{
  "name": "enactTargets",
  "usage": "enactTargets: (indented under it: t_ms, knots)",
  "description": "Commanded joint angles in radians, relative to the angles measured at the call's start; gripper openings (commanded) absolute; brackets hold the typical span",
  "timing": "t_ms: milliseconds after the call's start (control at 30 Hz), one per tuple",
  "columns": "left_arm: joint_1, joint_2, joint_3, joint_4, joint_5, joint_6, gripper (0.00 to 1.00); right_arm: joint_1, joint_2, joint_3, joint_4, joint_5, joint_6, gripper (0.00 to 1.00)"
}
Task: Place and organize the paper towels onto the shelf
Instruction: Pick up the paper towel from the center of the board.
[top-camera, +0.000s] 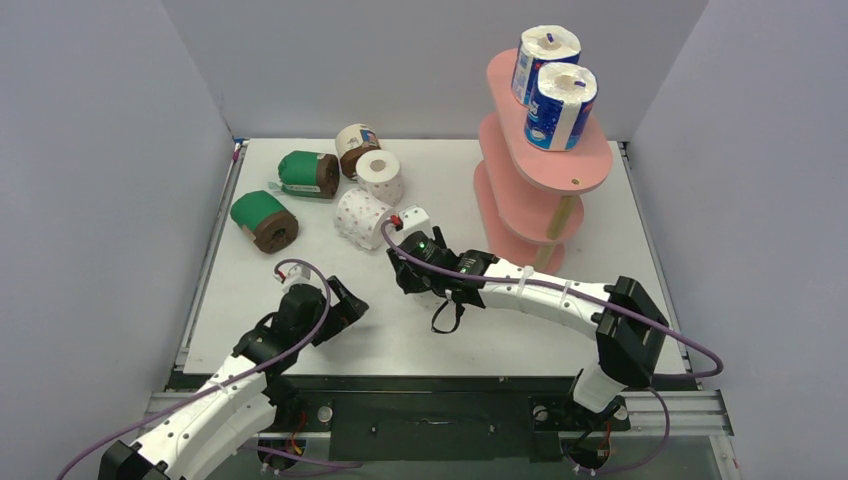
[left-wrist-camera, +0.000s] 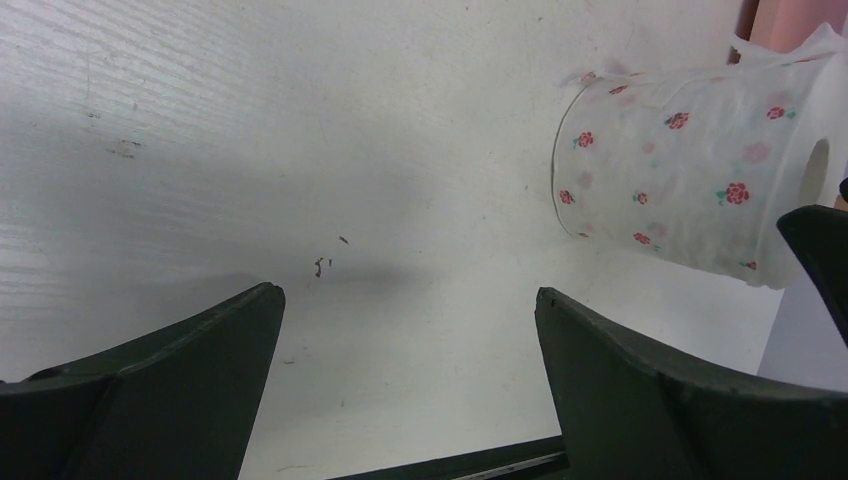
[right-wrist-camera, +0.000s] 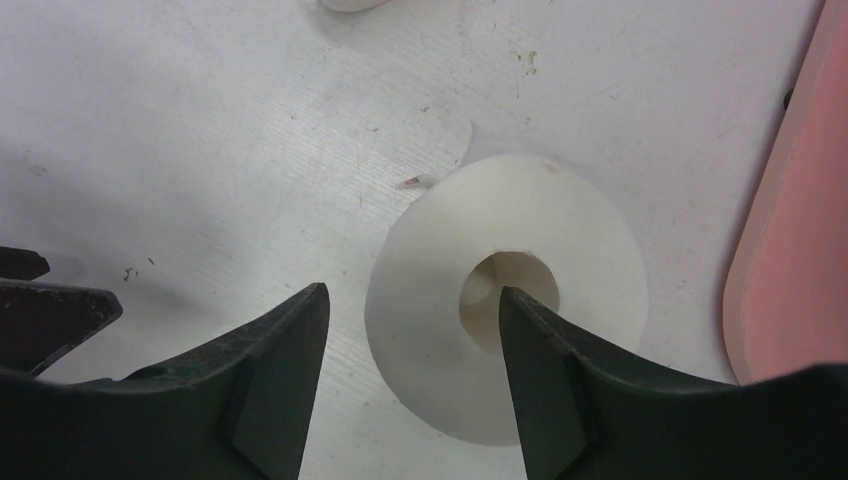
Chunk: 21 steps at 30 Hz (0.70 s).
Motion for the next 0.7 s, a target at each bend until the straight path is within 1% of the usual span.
enactTargets:
  t_ms: [0, 433, 567, 667]
  knots:
    - [0.007, -0.004, -0.01, 0.042, 0.003, -0.004, 0.97, 0.009, 0.02, 0.037, -0.014, 0.012, 0.0, 0.58]
    - [0.007, -0.024, -0.03, 0.037, 0.01, -0.013, 0.97, 0.007, 0.081, 0.051, -0.029, 0.032, -0.003, 0.54]
    - [0.007, -0.027, -0.034, 0.037, 0.01, -0.015, 0.97, 0.006, 0.09, 0.051, -0.033, 0.036, -0.005, 0.5]
    - [0.007, -0.027, -0.033, 0.037, 0.009, -0.015, 0.97, 0.006, 0.082, 0.047, -0.035, 0.046, -0.002, 0.44]
